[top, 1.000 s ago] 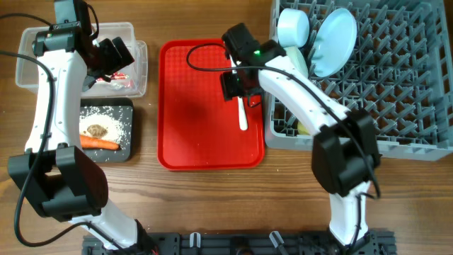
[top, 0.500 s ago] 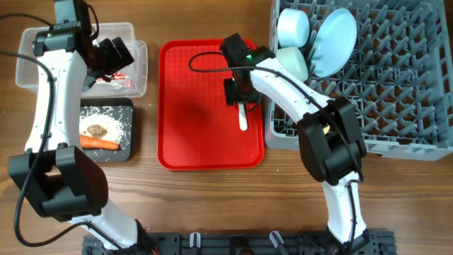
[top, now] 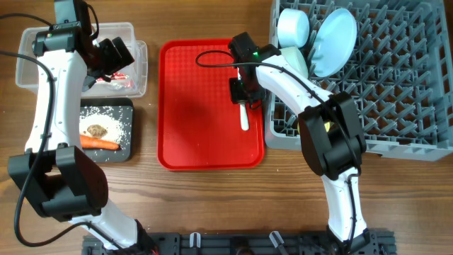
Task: Sort waste into correct bins and load items into the dishwasher rack
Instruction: 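Grasp the white spoon on the red tray with the right gripper, then carry the spoon into the dish rack and insert it upright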
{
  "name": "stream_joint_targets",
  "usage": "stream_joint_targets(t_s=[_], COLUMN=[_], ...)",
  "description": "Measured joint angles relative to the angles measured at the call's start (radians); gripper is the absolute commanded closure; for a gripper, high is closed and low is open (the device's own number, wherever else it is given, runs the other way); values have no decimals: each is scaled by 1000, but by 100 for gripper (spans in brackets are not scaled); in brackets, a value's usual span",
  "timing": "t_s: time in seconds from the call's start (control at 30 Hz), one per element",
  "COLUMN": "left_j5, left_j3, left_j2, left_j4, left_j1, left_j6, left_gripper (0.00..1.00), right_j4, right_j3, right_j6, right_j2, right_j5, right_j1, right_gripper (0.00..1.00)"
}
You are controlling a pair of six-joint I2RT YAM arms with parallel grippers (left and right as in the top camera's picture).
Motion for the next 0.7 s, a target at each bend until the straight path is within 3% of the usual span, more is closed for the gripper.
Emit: stream_joint_targets(t_s=[0.47, 0.7], left_j5=[0, 0], left_j3=[0, 0], left_j2=[0, 0], left_j4=[0, 0], left_j1=[0, 0], left_j6=[0, 0], left_gripper=[0, 0], right_j4=[-58, -194], right_j3=[16, 36], right_j6=[-89, -153], right_j2=[-64, -483], right_j5=[-110, -102], right_j1=[0, -21], right_gripper=[96, 96])
